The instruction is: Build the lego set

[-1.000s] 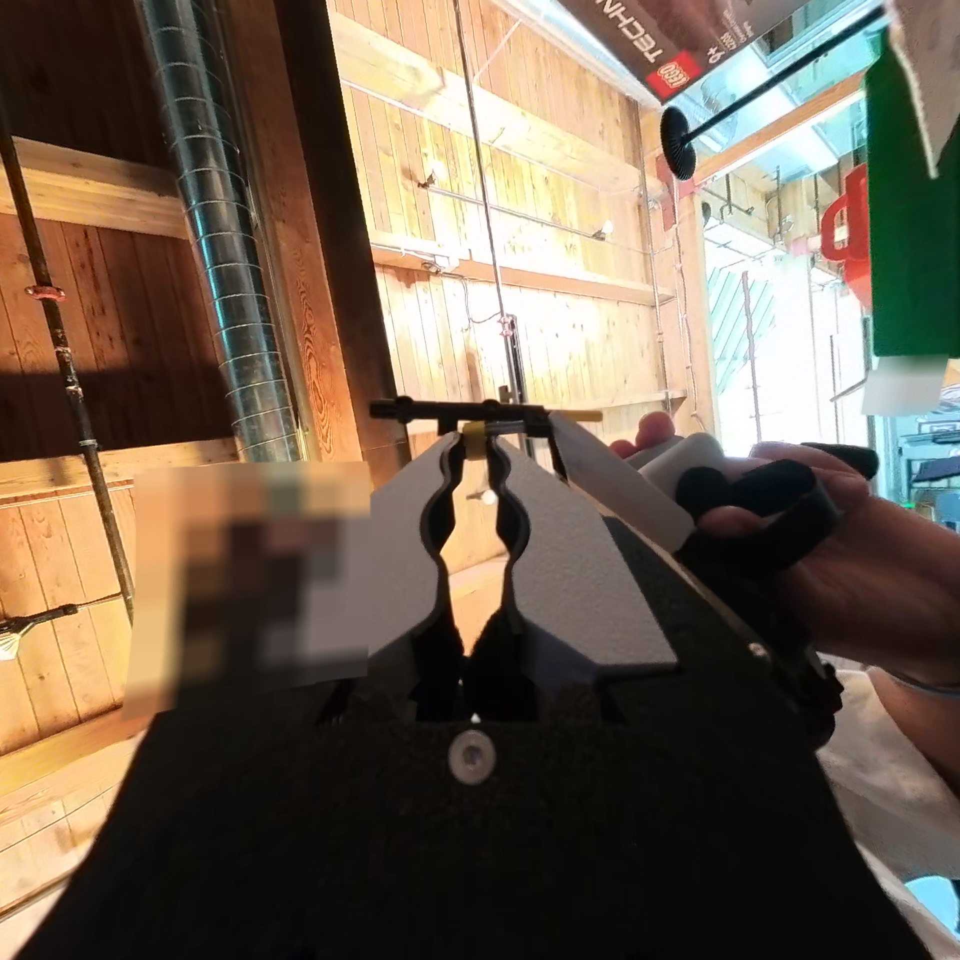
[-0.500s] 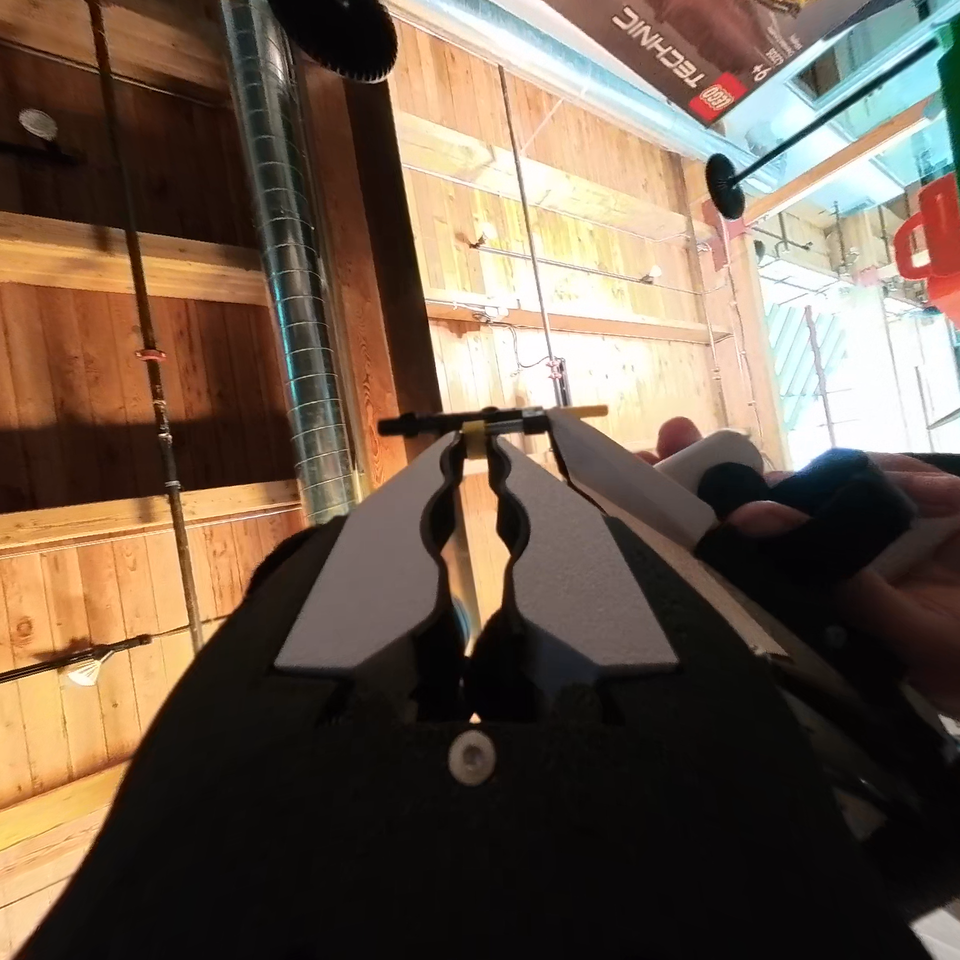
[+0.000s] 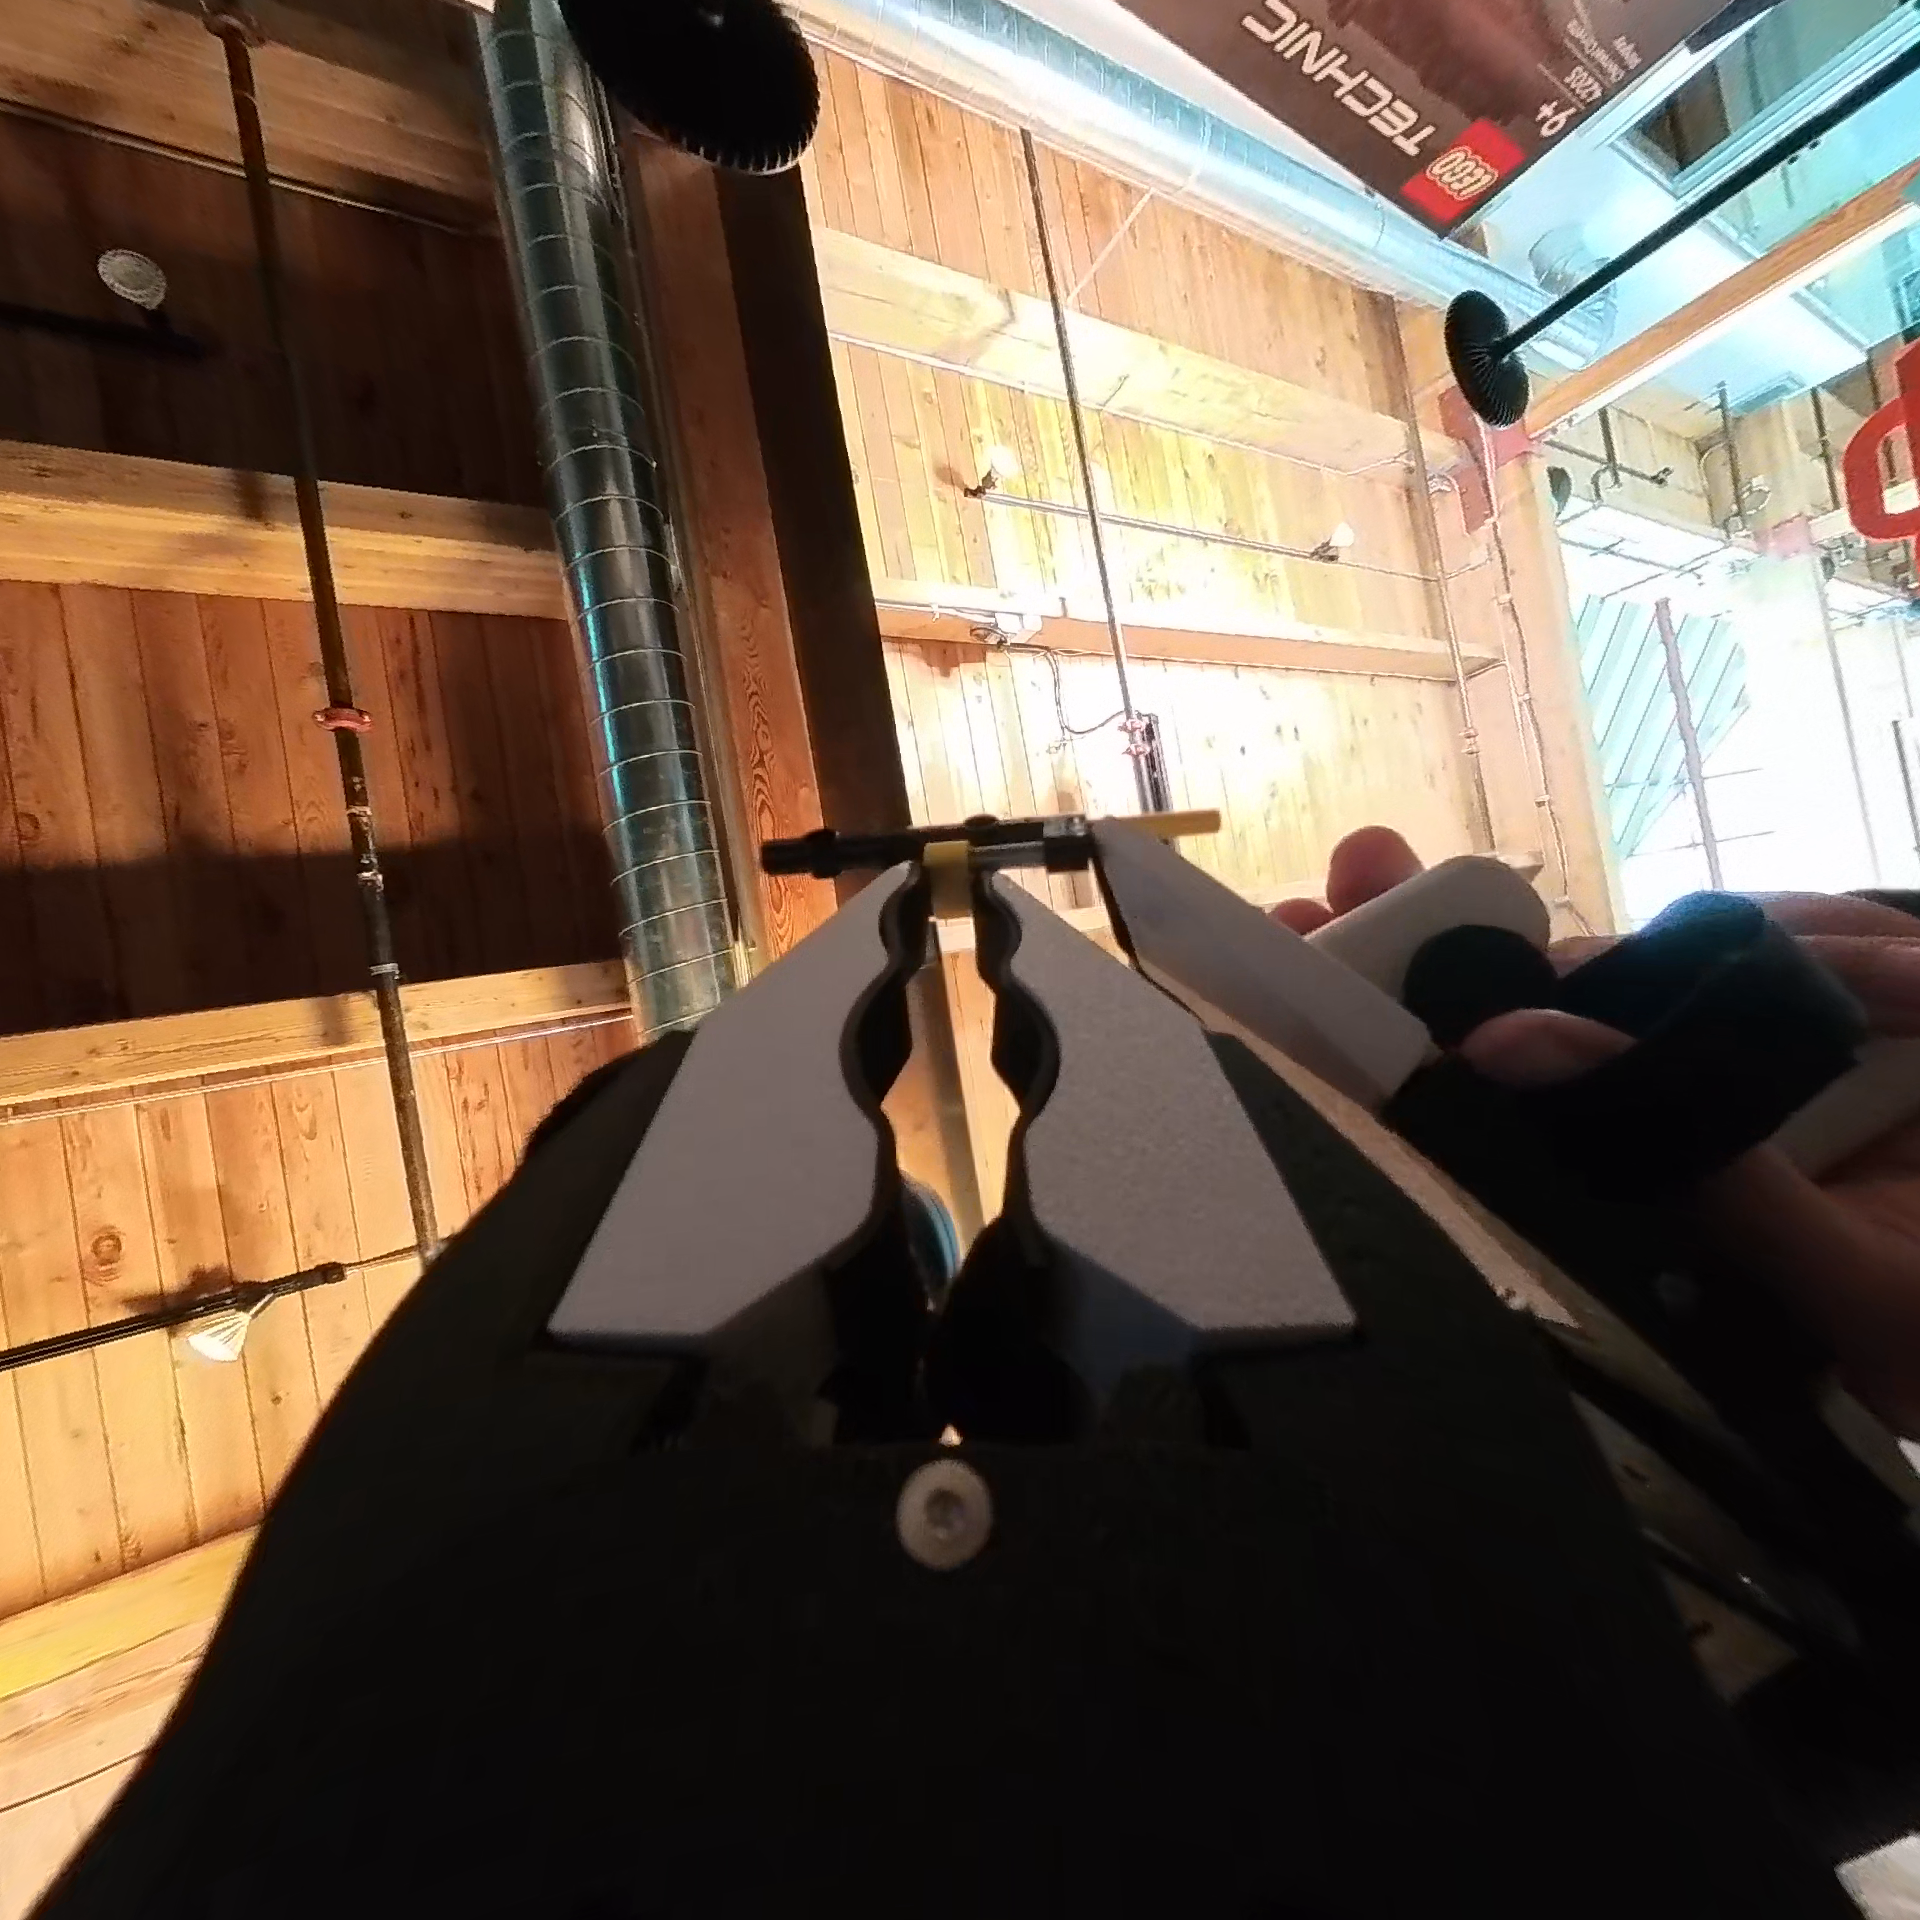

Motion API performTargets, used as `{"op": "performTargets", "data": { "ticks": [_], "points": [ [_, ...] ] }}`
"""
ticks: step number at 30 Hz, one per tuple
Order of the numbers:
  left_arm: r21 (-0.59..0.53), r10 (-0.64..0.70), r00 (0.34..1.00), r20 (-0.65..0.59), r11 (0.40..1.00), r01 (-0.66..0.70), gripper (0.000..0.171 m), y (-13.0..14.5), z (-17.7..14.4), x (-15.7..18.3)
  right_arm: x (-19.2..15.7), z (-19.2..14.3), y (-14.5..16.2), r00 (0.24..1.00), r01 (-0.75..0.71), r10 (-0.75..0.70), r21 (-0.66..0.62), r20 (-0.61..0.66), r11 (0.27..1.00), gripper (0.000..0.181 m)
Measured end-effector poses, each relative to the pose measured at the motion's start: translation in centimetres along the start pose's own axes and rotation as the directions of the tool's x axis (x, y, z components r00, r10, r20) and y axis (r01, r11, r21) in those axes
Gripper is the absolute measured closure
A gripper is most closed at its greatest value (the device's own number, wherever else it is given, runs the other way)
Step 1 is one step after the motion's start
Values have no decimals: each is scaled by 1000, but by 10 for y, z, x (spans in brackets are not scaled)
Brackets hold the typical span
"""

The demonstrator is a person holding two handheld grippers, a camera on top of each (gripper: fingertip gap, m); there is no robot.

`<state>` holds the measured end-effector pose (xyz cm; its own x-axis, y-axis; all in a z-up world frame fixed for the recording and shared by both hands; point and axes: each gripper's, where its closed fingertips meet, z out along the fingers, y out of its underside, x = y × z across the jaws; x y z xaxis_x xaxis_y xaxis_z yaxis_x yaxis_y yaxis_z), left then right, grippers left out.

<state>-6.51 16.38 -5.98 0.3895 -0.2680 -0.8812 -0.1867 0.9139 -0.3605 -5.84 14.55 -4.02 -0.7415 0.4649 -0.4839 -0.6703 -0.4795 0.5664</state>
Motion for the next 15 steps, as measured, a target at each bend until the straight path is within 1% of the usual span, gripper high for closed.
{"op": "performTargets", "data": {
  "ticks": [10,12,14,15],
  "points": [
    [6,-25,1000,-7,1000,25,171,-1,-1,0,1,0,3,1000,0,0,-23,-26,1000,174],
    [4,-36,999,-10,999,36,171,-2,-1,0,1,0,5,999,25,-26,-30,-31,999,174],
    [-2,-40,999,-20,999,40,171,0,-1,2,2,-1,2,1000,0,0,-14,-15,1000,174],
    [-1,-42,999,-16,999,42,171,0,-1,1,3,-1,3,999,21,-22,-27,-23,999,174]
  ]
}}
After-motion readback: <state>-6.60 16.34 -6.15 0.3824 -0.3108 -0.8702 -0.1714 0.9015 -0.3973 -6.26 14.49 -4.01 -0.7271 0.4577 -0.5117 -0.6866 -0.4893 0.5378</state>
